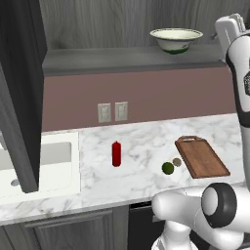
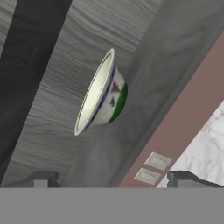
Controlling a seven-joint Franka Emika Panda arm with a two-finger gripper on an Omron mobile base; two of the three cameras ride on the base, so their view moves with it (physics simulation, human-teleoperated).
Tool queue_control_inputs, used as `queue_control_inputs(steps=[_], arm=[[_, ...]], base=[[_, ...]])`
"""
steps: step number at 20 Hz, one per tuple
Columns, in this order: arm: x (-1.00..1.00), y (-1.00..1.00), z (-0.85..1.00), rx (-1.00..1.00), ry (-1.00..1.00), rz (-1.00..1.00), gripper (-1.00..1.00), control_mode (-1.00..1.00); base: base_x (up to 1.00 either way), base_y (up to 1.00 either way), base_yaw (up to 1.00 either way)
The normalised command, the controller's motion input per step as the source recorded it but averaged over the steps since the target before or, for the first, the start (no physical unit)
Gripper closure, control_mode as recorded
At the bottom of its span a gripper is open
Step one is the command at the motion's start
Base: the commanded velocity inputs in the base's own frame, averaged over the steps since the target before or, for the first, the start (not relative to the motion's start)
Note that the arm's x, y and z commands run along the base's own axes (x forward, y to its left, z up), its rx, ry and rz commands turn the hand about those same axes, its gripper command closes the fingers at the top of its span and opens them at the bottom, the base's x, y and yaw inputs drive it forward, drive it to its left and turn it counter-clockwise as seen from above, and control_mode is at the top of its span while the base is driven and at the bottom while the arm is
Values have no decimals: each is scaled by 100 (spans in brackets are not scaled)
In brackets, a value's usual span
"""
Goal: Open the cabinet. Place the bowl and condiment on the counter. Then place the lime and garlic on the cutting board.
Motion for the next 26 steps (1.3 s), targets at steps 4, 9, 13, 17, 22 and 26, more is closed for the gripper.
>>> queue_control_inputs(steps=[4, 9, 13, 17, 22, 26], arm=[[24, 0, 0, 0, 0, 0, -100, -100], [23, 0, 0, 0, 0, 0, -100, -100], [23, 0, 0, 0, 0, 0, -100, -100], [20, 0, 0, 0, 0, 1, -100, -100], [16, 0, 0, 0, 0, 1, -100, -100], [13, 0, 0, 0, 0, 2, -100, -100]], base=[[0, 0, 0], [0, 0, 0], [0, 0, 0], [0, 0, 0], [0, 0, 0], [0, 0, 0]])
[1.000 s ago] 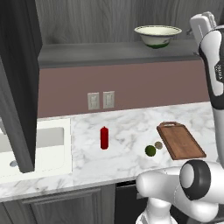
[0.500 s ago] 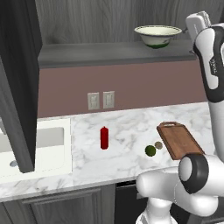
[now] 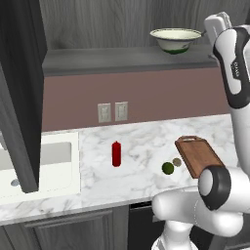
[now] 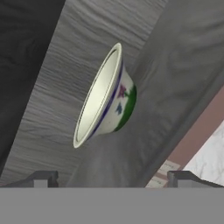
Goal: Open the cabinet. Place the bowl and condiment on the counter. Then place the lime and garlic on the cutting board.
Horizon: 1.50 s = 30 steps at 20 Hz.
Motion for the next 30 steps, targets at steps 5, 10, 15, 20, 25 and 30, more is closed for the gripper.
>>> queue_control_inputs(steps=[5, 10, 15, 20, 25, 30], arm=[[11, 0, 0, 0, 0, 3, -100, -100], [11, 0, 0, 0, 0, 3, -100, -100], [21, 0, 0, 0, 0, 3, -100, -100], [18, 0, 0, 0, 0, 3, -100, -100], [14, 0, 0, 0, 0, 3, -100, -100], [19, 0, 0, 0, 0, 3, -100, -100]], base=[[0, 0, 0], [0, 0, 0], [0, 0, 0], [0, 0, 0], [0, 0, 0], [0, 0, 0]])
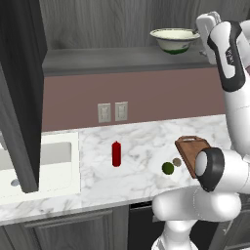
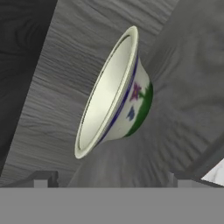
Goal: Open the cabinet. Place the bowl and condiment on the counter. Then place the lime and garlic on the cutting board.
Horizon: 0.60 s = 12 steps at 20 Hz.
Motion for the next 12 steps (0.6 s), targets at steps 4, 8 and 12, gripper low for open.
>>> queue_control_inputs(steps=[4, 8, 12], arm=[[21, 0, 0, 0, 0, 2, -100, -100], [15, 0, 0, 0, 0, 2, -100, -100], [14, 0, 0, 0, 0, 1, -100, -100]], base=[[0, 0, 0], [0, 0, 0], [0, 0, 0]])
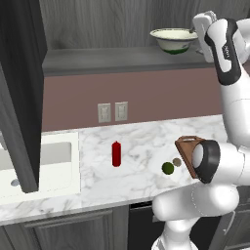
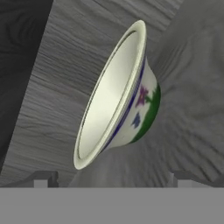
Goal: Open the cabinet. Place the bowl and condiment on the counter. Then place the lime and garlic on the cutting board.
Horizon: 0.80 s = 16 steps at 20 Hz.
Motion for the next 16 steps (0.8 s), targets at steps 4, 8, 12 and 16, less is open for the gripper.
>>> queue_control_inputs(steps=[4, 8, 12, 16], arm=[[13, 0, 0, 0, 0, 1, -100, -100], [11, 0, 0, 0, 0, 1, -100, -100], [7, 0, 0, 0, 0, 2, -100, -100], [4, -2, -1, 0, 0, 1, -100, -100]], base=[[0, 0, 0], [0, 0, 0], [0, 0, 0], [0, 0, 0]])
